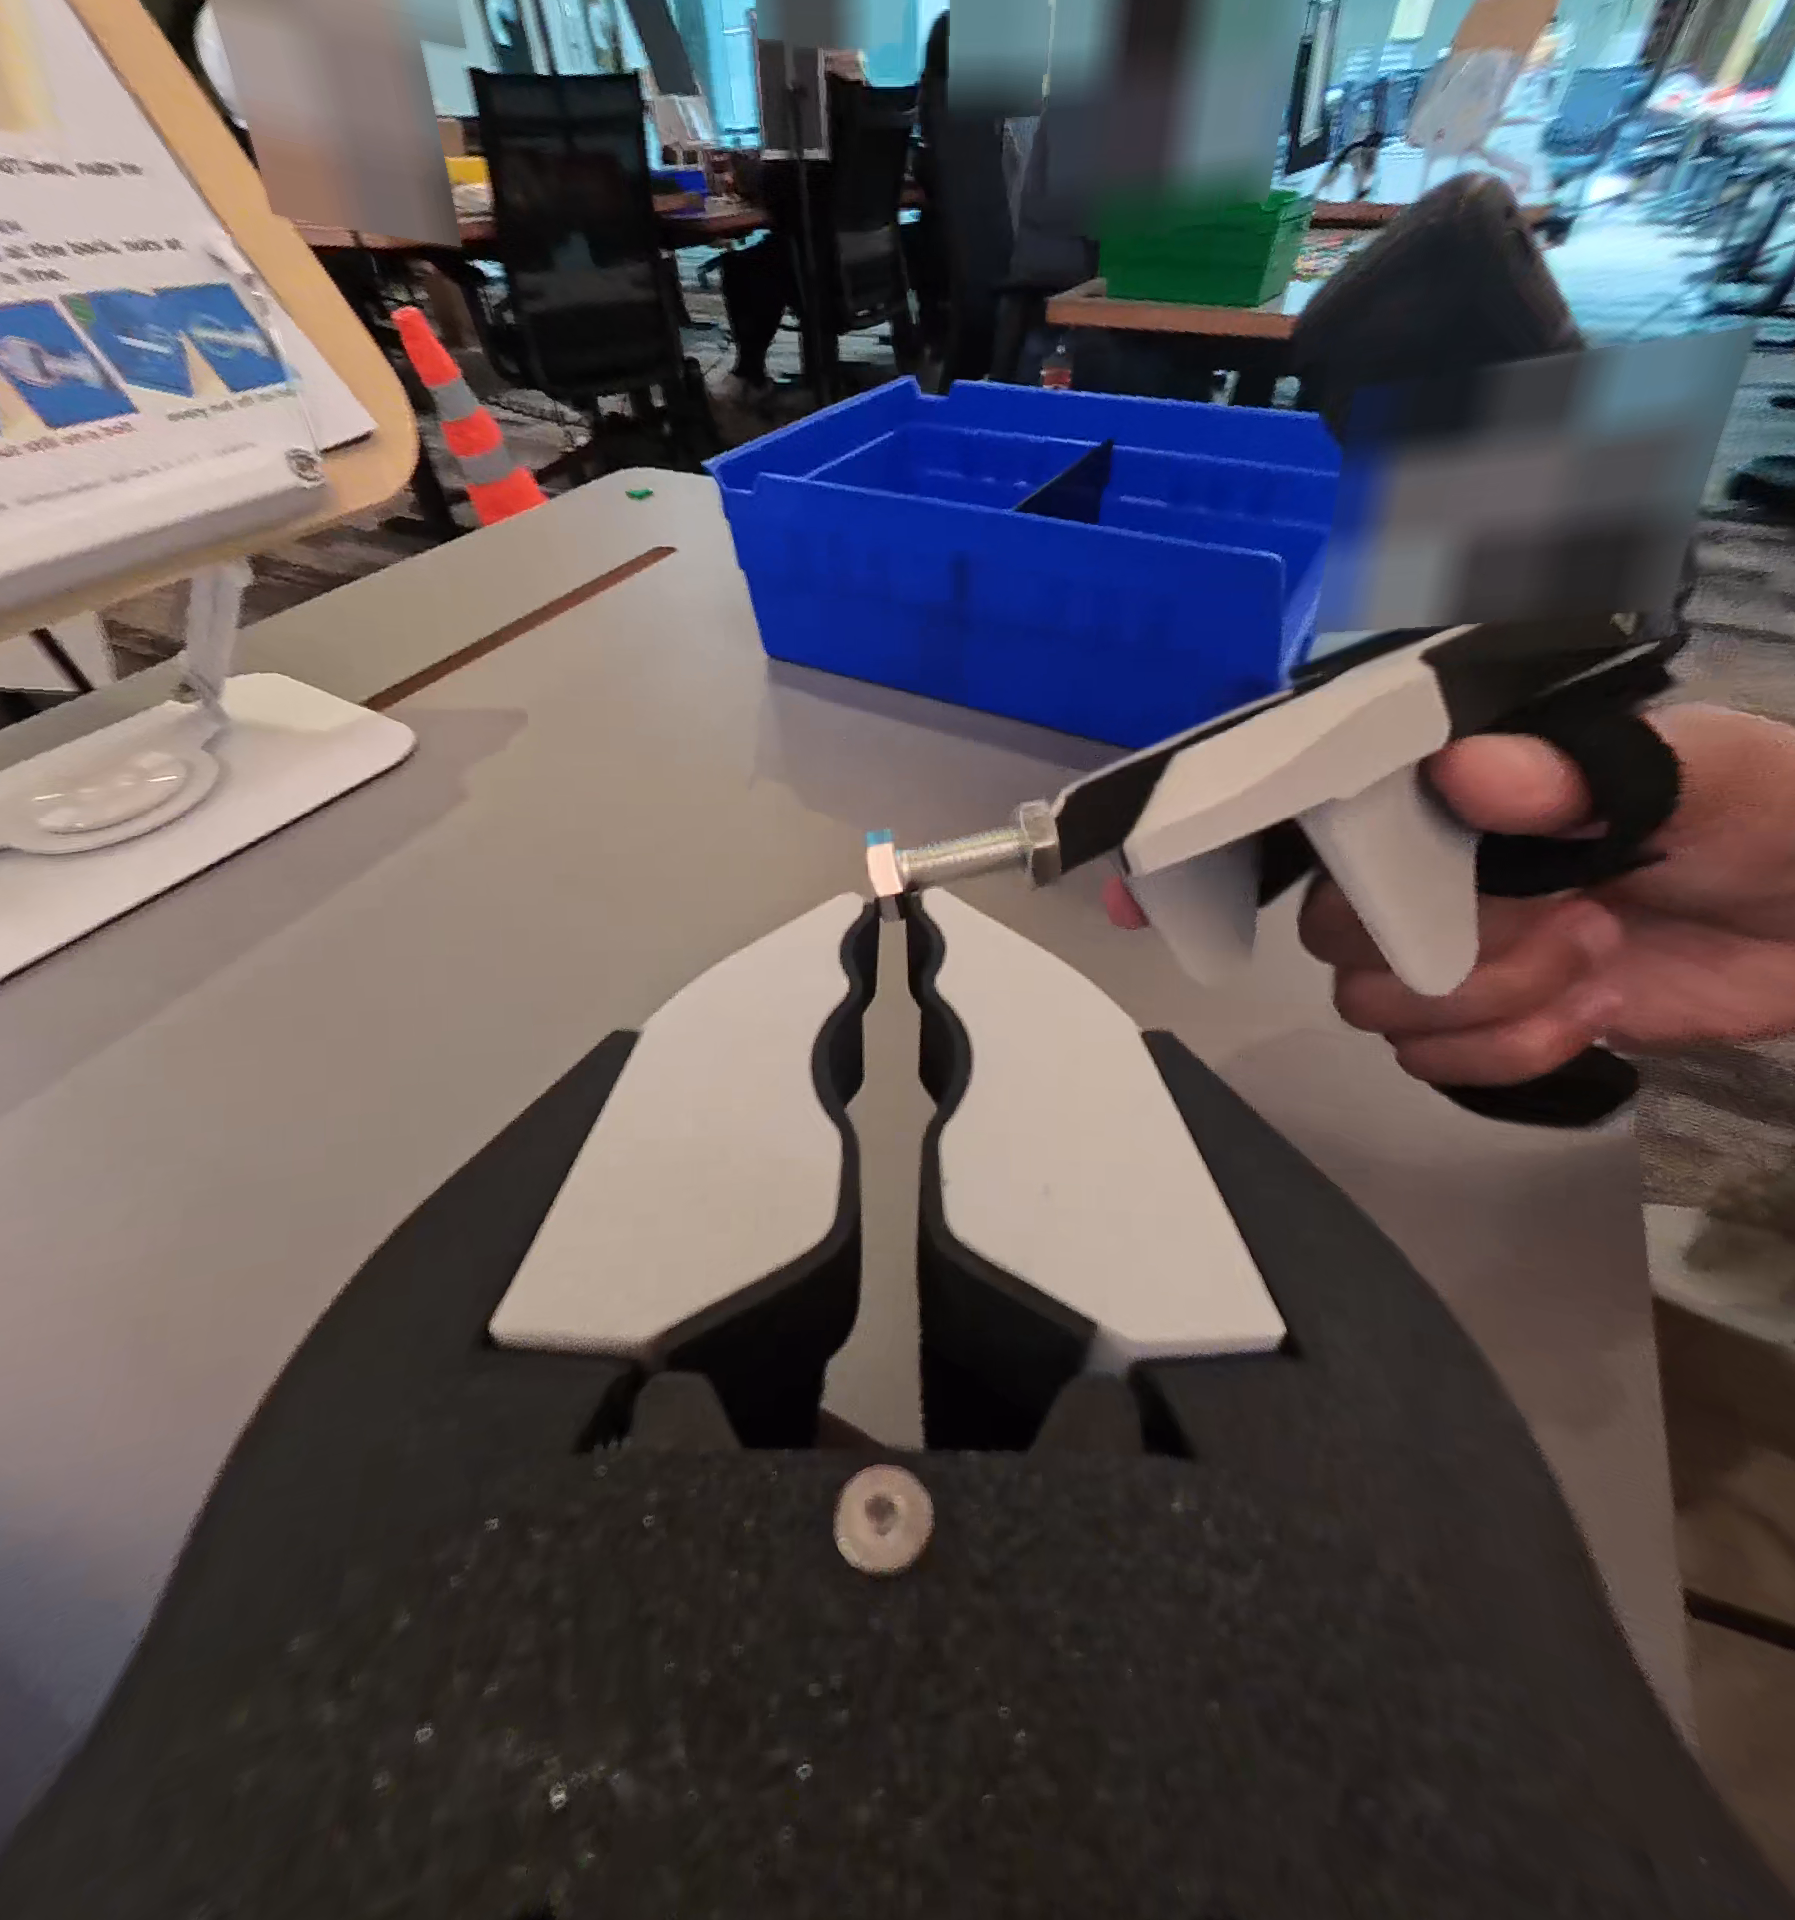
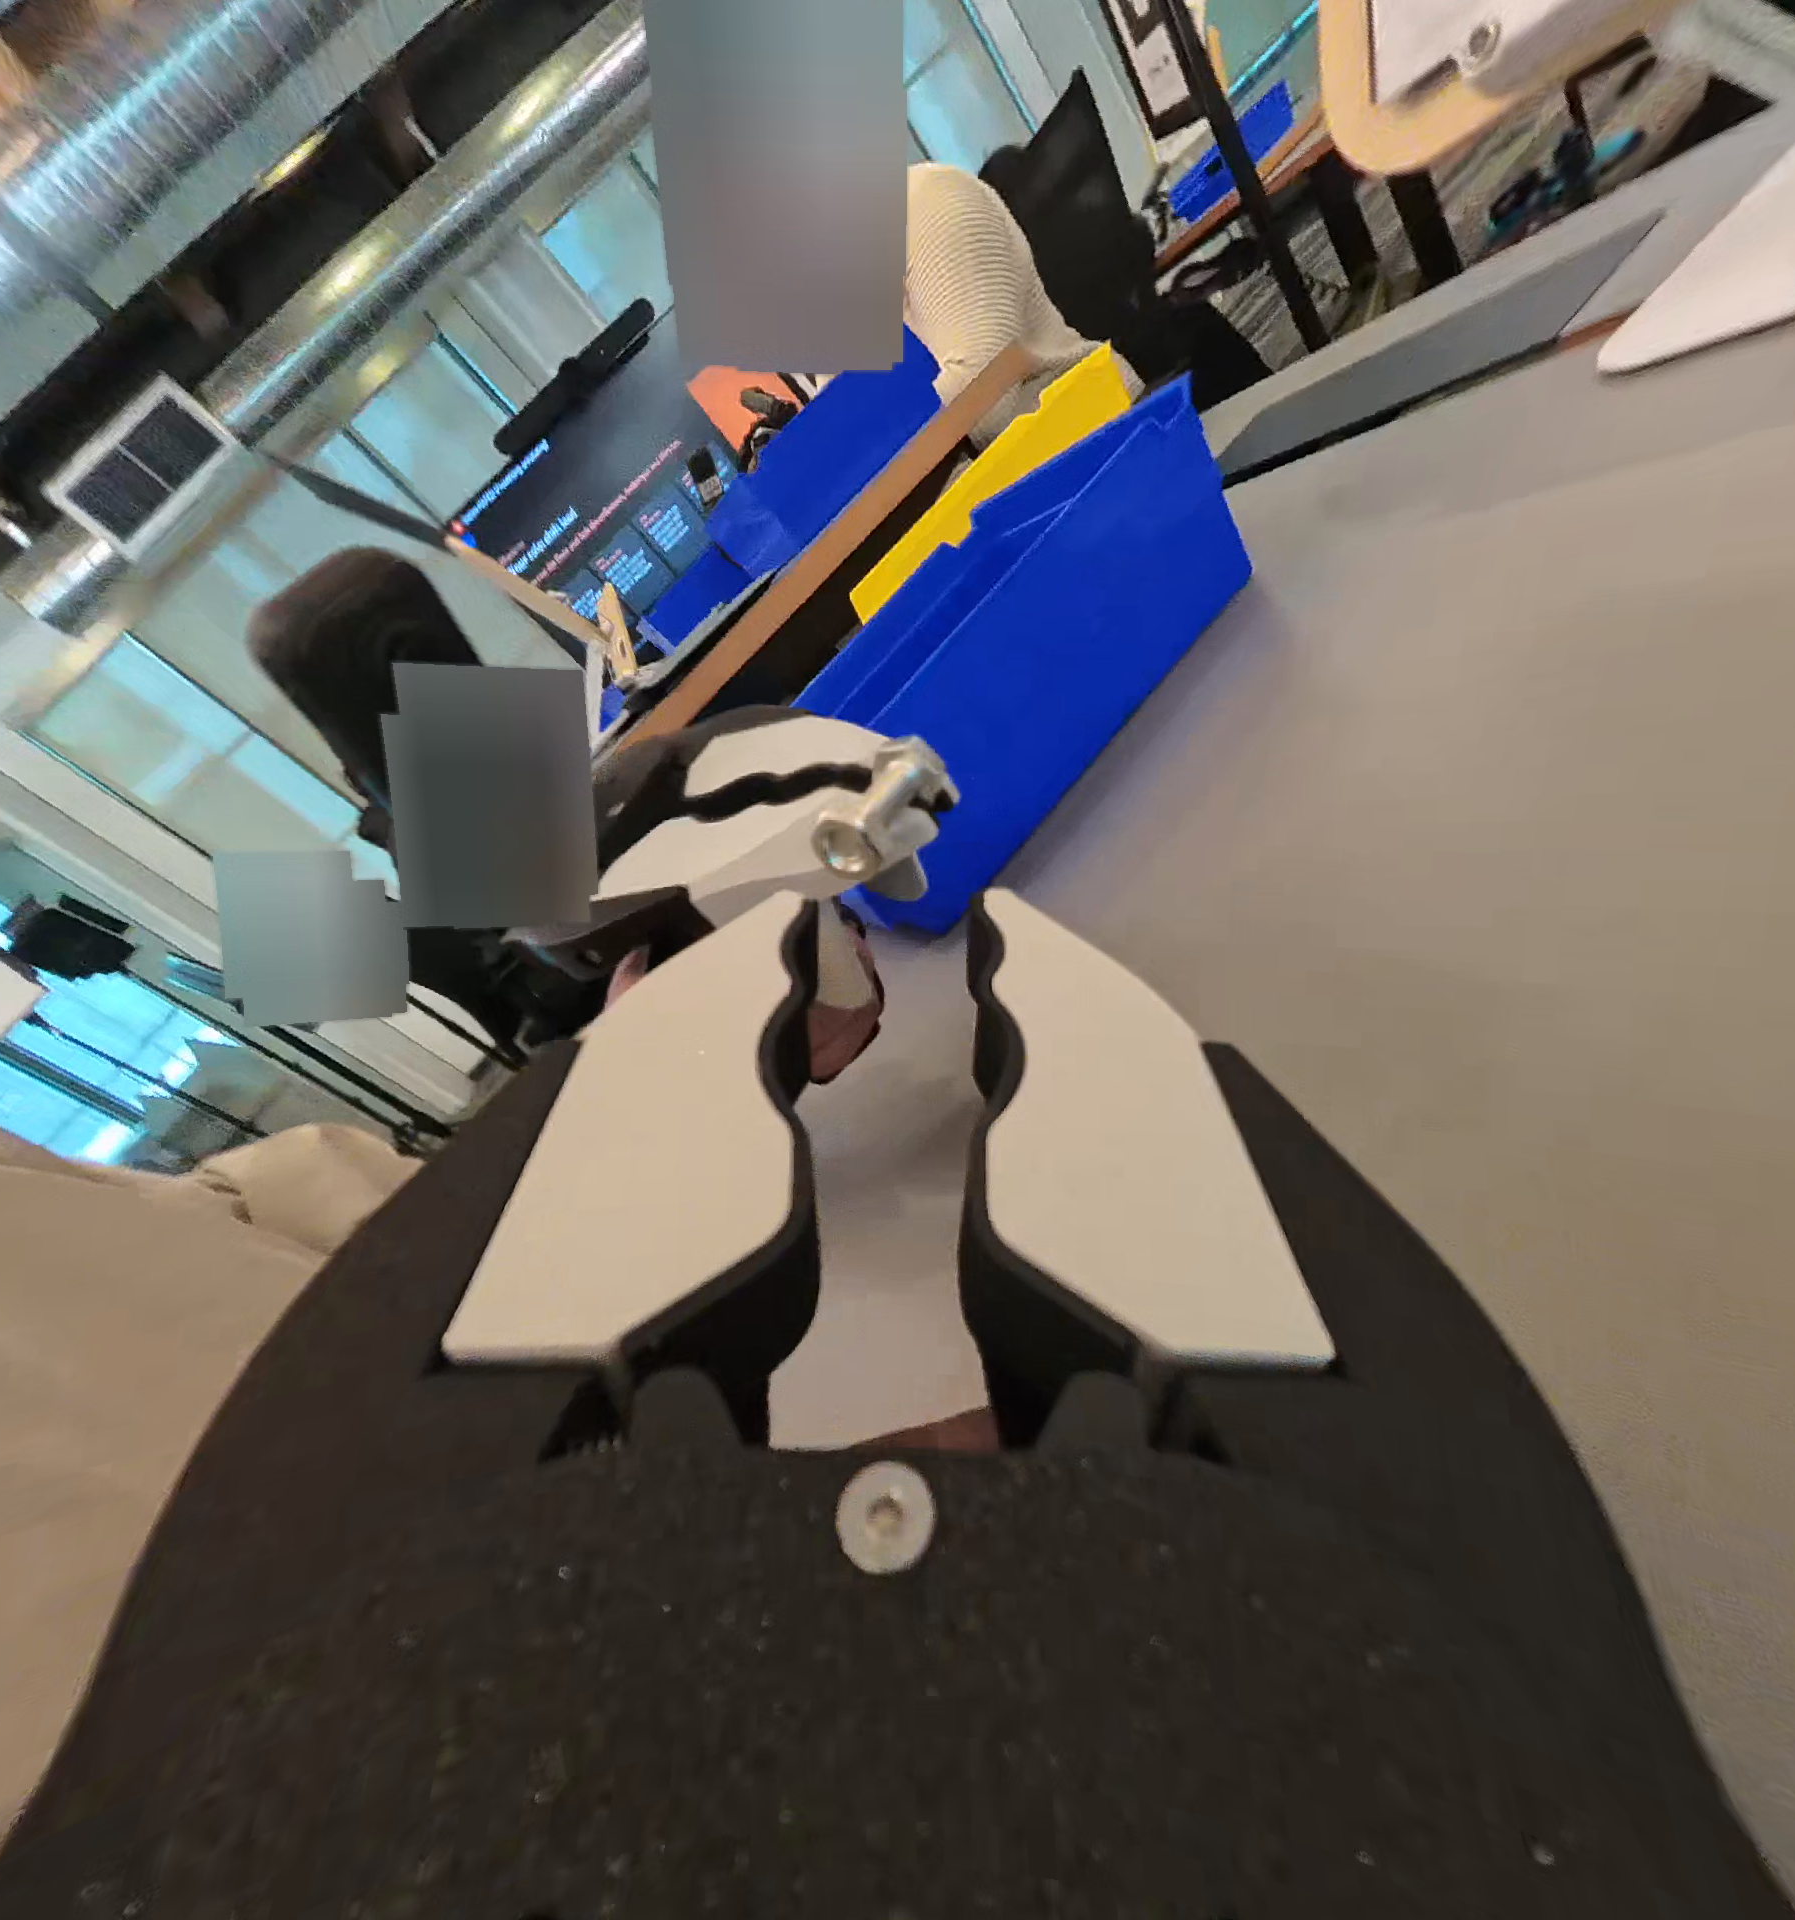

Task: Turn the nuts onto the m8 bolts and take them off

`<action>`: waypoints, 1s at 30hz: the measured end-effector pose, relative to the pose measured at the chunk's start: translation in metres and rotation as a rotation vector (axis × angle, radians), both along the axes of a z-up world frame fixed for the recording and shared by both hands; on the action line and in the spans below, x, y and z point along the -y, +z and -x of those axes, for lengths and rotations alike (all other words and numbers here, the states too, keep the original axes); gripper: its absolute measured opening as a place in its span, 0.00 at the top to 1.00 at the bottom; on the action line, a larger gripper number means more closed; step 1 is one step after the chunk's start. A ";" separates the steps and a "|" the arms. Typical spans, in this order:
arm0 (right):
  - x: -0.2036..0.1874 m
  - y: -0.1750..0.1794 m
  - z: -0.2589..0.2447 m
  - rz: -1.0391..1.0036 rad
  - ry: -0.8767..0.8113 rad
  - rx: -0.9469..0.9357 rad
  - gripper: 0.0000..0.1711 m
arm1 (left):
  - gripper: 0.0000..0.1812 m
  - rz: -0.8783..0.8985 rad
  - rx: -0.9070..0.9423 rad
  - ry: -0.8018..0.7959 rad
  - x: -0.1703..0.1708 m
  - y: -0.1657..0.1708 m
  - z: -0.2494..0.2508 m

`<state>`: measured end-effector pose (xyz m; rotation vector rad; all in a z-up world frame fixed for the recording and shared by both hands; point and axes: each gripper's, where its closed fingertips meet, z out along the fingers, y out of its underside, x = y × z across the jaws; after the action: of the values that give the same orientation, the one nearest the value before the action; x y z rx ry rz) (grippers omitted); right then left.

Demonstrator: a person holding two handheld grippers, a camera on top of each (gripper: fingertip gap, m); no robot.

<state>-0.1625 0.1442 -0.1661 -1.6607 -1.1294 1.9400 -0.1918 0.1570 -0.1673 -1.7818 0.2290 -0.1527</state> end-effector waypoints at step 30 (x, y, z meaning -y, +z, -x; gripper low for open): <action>-0.028 -0.035 0.013 -1.737 -0.126 0.193 0.92 | 0.97 0.392 -0.029 0.013 -0.012 -0.041 -0.002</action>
<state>-0.1752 0.1721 -0.2016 -0.7595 -1.7871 0.1775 -0.1898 0.1688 -0.2083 -2.1760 0.2185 -0.1704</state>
